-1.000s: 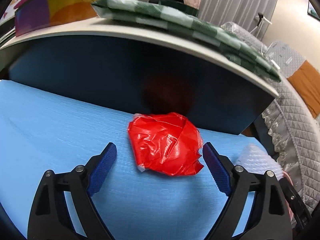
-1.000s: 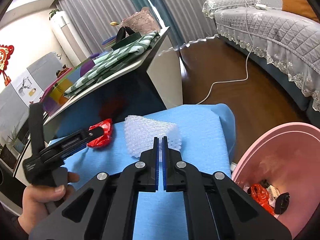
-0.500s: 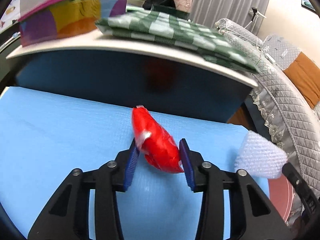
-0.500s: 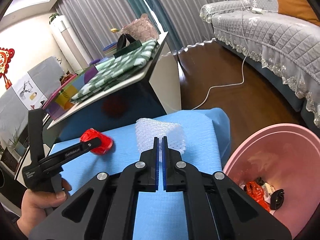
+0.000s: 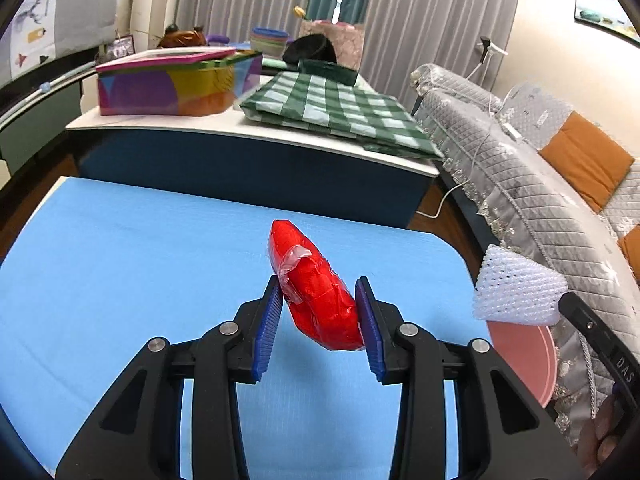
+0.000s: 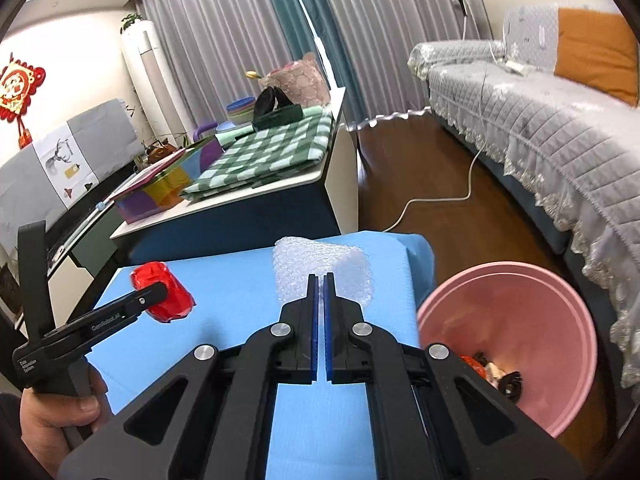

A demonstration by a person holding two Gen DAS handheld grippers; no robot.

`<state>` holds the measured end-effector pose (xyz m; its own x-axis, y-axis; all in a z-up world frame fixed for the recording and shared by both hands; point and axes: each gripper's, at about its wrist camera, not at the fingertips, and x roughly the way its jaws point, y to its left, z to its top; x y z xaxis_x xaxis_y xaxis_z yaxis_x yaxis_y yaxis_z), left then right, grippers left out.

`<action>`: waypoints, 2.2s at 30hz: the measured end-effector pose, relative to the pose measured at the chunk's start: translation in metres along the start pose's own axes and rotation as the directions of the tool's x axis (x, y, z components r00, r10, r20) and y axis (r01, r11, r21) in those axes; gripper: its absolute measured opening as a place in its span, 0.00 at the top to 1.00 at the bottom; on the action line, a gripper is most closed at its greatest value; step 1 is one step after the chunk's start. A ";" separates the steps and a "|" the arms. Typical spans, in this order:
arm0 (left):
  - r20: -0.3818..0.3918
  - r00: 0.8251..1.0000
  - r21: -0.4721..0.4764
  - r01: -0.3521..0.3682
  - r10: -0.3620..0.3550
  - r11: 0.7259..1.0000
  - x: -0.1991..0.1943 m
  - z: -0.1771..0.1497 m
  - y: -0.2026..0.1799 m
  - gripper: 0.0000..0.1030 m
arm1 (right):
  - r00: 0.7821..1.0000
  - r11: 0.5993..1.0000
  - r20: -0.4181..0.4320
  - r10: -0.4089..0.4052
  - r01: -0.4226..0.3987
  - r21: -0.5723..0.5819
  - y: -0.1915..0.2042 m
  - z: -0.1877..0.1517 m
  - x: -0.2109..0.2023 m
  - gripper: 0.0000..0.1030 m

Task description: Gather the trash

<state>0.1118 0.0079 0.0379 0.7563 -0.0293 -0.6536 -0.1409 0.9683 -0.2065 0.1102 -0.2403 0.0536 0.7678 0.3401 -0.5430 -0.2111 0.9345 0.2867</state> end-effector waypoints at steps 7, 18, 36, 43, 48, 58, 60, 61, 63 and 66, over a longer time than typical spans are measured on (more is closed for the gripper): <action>0.038 0.999 0.020 0.025 -0.025 1.000 -0.027 -0.022 -0.003 0.64 | 0.998 0.998 0.004 -0.055 0.055 -0.039 0.001 -0.009 -0.037 0.98; 0.076 0.991 0.087 0.106 -0.112 0.991 -0.038 -0.041 -0.034 0.64 | 0.989 0.991 0.070 -0.131 0.133 -0.028 -0.034 0.016 -0.088 0.98; 0.031 0.963 0.275 0.248 -0.267 0.929 -0.026 -0.066 -0.140 0.64 | 0.934 0.940 0.107 -0.341 0.334 0.072 -0.137 0.014 -0.101 0.98; -0.014 0.954 0.325 0.287 -0.299 0.901 -0.007 -0.071 -0.183 0.64 | 0.928 0.929 0.078 -0.365 0.356 0.104 -0.156 0.015 -0.087 0.98; -0.035 0.948 0.347 0.310 -0.317 0.885 0.006 -0.069 -0.208 0.64 | 0.933 0.932 0.067 -0.353 0.345 0.112 -0.161 0.017 -0.080 0.98; -0.048 0.931 0.298 0.359 -0.362 0.884 0.021 -0.050 -0.215 0.34 | 0.935 0.926 0.045 -0.353 0.342 0.160 -0.170 0.020 -0.073 0.47; -0.055 0.935 0.278 0.351 -0.350 0.894 0.019 -0.050 -0.206 0.33 | 0.933 0.925 0.049 -0.356 0.345 0.157 -0.170 0.021 -0.073 0.35; -0.057 0.937 0.272 0.348 -0.345 0.897 0.018 -0.050 -0.202 0.32 | 0.932 0.924 0.050 -0.358 0.346 0.159 -0.169 0.021 -0.073 0.27; -0.059 0.941 0.262 0.337 -0.333 0.904 0.011 -0.049 -0.193 0.30 | 0.932 0.923 0.051 -0.359 0.346 0.169 -0.168 0.021 -0.073 0.18; -0.061 0.943 0.252 0.331 -0.327 0.909 -0.005 -0.047 -0.179 0.24 | 0.930 0.920 0.059 -0.362 0.347 0.181 -0.165 0.022 -0.075 0.06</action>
<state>0.1037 -0.1764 0.0440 0.7205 -0.3590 -0.5933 0.2835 0.9333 -0.2204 0.1005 -0.4225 0.0648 0.8263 -0.0285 -0.5625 0.1815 0.9589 0.2181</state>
